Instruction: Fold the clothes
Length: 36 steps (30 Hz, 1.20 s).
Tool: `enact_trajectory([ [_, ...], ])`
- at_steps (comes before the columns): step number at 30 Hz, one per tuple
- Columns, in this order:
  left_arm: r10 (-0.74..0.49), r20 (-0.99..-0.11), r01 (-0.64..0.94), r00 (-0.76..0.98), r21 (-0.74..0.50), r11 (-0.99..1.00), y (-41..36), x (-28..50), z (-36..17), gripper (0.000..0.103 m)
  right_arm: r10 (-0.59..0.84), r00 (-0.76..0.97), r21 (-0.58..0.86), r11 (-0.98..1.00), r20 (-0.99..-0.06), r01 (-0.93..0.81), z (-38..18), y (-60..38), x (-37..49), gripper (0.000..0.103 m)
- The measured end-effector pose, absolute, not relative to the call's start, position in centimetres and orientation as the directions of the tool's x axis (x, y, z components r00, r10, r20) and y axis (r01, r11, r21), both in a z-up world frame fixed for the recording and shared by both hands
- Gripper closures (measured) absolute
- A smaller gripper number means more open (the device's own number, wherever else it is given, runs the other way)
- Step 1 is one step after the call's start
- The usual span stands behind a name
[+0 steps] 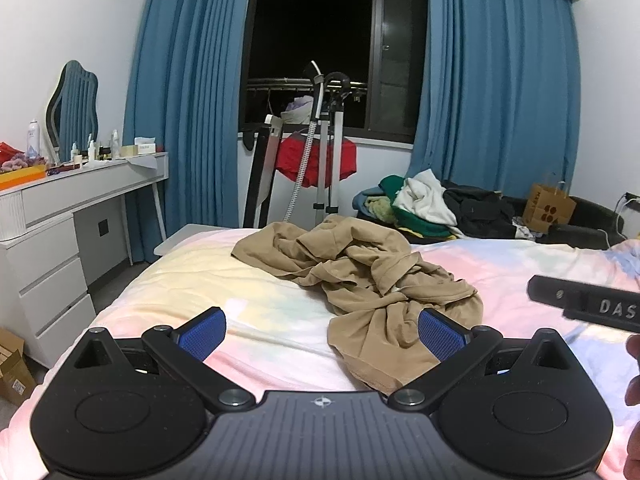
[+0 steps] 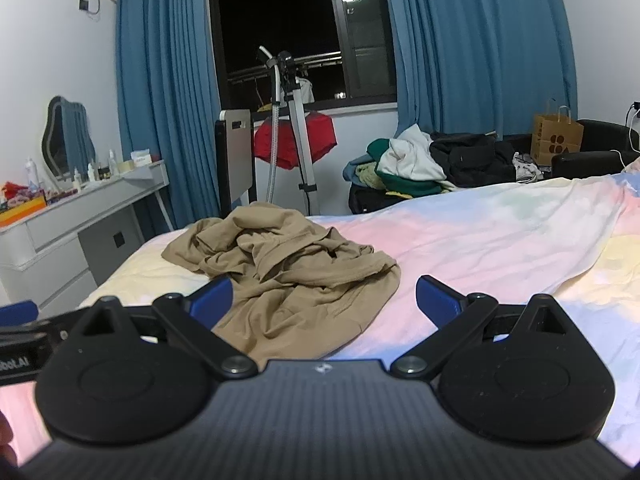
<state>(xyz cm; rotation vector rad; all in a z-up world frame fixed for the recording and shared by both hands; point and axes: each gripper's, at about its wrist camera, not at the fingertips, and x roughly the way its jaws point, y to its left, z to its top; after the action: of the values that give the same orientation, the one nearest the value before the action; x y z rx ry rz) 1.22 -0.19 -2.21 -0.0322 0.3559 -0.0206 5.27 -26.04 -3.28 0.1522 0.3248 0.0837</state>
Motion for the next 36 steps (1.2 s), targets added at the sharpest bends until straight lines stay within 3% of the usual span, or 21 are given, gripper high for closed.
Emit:
enact_trajectory([
  [12, -0.084, -0.406, 0.080, 0.910, -0.028, 0.996, -1.2, 4.1, -4.8, 0.000, 0.129, 0.952, 0.224, 0.972, -0.277, -0.067, -3.0, -27.5, 5.2, 0.000],
  [19, -0.073, -0.464, 0.129, 0.883, 0.091, 0.987, -4.1, 11.3, -7.2, 0.001, 0.140, 0.952, 0.222, 0.972, -0.272, -0.079, -3.7, -27.5, 5.7, 0.000],
  [25, -0.072, -0.435, 0.165, 0.898, 0.179, 0.970, -6.6, 18.8, -8.5, 0.007, 0.130, 0.932, 0.261, 0.965, -0.339, -0.040, -5.4, -28.8, 7.6, 0.000],
  [32, -0.096, -0.428, 0.209, 0.899, 0.225, 0.952, -10.5, 26.7, -10.0, 0.025, 0.107, 0.907, 0.376, 0.925, -0.407, 0.060, -8.2, -31.6, 10.7, 0.000],
  [34, -0.096, -0.419, 0.211, 0.903, 0.236, 0.949, -11.2, 27.8, -10.1, 0.039, 0.100, 0.904, 0.385, 0.920, -0.415, 0.074, -8.7, -31.8, 11.4, 0.000],
  [36, -0.091, -0.408, 0.206, 0.908, 0.246, 0.947, -11.7, 28.3, -9.9, 0.070, 0.086, 0.904, 0.367, 0.927, -0.419, 0.082, -9.2, -31.7, 11.8, 0.000],
])
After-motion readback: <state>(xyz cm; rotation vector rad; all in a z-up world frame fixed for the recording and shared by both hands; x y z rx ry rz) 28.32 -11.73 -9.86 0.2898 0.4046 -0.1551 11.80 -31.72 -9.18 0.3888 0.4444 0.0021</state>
